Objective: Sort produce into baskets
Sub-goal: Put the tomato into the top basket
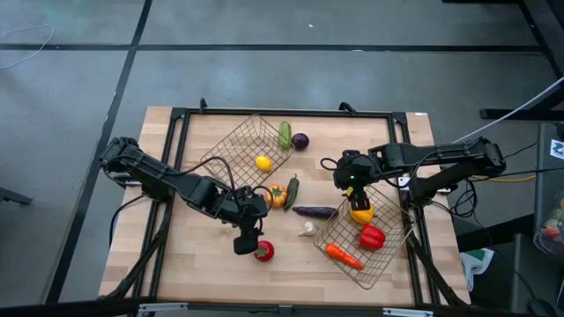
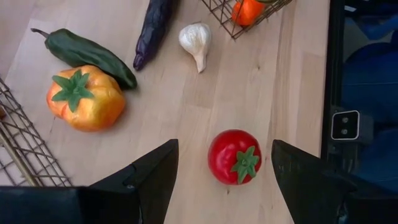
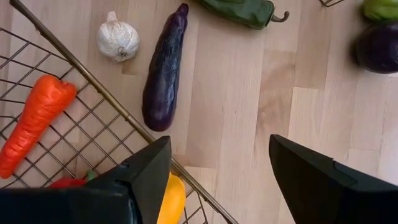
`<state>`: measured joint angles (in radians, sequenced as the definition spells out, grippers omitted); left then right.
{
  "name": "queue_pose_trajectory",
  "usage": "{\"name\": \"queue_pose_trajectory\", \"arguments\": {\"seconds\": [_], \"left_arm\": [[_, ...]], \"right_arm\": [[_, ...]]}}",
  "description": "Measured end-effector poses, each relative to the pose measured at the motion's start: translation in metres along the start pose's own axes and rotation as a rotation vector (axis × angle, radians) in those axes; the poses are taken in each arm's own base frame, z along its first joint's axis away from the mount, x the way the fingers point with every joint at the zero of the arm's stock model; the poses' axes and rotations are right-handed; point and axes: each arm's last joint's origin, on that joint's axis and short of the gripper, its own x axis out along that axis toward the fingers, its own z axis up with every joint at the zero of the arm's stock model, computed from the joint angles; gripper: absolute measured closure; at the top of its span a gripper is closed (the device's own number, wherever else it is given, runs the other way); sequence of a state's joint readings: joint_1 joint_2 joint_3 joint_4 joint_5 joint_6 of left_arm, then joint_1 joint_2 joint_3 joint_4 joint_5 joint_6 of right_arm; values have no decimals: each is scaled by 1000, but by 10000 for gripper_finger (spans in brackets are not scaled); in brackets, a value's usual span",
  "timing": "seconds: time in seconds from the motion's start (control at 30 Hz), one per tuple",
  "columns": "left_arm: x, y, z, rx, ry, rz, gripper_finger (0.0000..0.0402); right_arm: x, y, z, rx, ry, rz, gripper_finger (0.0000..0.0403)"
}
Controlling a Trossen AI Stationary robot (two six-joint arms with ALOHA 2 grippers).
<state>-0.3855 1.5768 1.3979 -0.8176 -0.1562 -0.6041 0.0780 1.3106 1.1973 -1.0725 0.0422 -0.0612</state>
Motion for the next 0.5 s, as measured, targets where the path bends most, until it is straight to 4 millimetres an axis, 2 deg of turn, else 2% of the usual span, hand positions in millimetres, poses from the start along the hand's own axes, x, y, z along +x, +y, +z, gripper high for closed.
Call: {"name": "queue_pose_trajectory", "arguments": {"seconds": [0.5], "left_arm": [[0,-2,2,-34,-10,-26,150]], "right_arm": [[0,0,0,0,0,0,134]]}}
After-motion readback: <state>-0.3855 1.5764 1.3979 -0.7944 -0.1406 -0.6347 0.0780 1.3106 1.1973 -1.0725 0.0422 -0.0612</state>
